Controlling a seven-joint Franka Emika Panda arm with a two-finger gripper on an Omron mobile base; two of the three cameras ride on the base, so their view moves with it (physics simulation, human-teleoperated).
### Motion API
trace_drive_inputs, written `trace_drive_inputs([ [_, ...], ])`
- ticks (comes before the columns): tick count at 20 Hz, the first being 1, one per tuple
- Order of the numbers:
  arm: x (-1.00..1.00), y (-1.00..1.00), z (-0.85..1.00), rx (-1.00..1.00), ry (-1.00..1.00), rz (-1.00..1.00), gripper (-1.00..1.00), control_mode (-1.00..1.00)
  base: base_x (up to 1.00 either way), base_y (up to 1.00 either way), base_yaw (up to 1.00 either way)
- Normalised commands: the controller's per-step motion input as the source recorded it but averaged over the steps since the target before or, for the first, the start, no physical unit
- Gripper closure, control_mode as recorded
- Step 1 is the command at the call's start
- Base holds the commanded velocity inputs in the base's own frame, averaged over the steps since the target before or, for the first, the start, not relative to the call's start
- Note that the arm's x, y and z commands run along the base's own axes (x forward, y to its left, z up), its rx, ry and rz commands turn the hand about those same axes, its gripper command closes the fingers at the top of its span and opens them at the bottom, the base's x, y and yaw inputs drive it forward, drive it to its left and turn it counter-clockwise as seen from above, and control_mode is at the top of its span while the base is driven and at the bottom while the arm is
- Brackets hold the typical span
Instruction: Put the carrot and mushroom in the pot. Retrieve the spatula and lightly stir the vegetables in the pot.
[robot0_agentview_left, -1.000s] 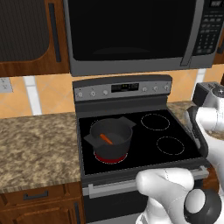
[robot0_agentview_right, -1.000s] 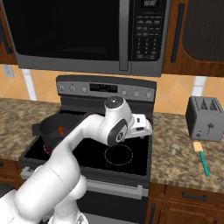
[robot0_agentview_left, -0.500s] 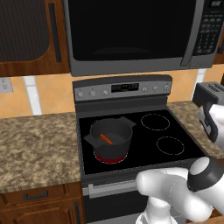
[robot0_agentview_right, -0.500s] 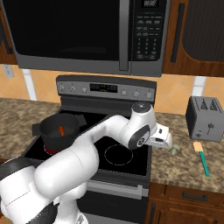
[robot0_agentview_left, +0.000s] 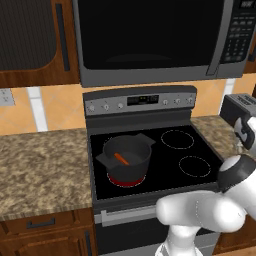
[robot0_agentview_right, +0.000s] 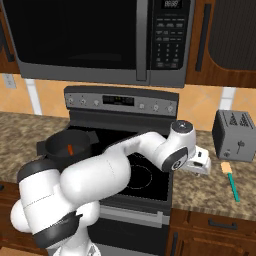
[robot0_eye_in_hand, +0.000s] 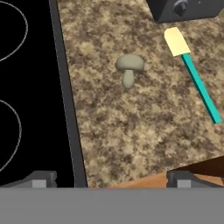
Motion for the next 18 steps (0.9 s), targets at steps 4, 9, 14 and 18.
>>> trace_drive_inputs([
  [4, 0.34, -0.07, -0.26, 0.00, 0.03, 0.00, -1.00, -1.00, 0.00, 0.00, 0.00],
  [9, 0.27, -0.04, -0.14, 0.00, 0.02, 0.00, -1.00, -1.00, 0.00, 0.00, 0.00],
  [14, 0.12, -0.23, -0.25, 0.01, 0.00, 0.00, -1.00, -1.00, 0.00, 0.00, 0.00],
  [18, 0.10, -0.26, -0.25, 0.00, 0.00, 0.00, -1.00, -1.00, 0.00, 0.00, 0.00],
])
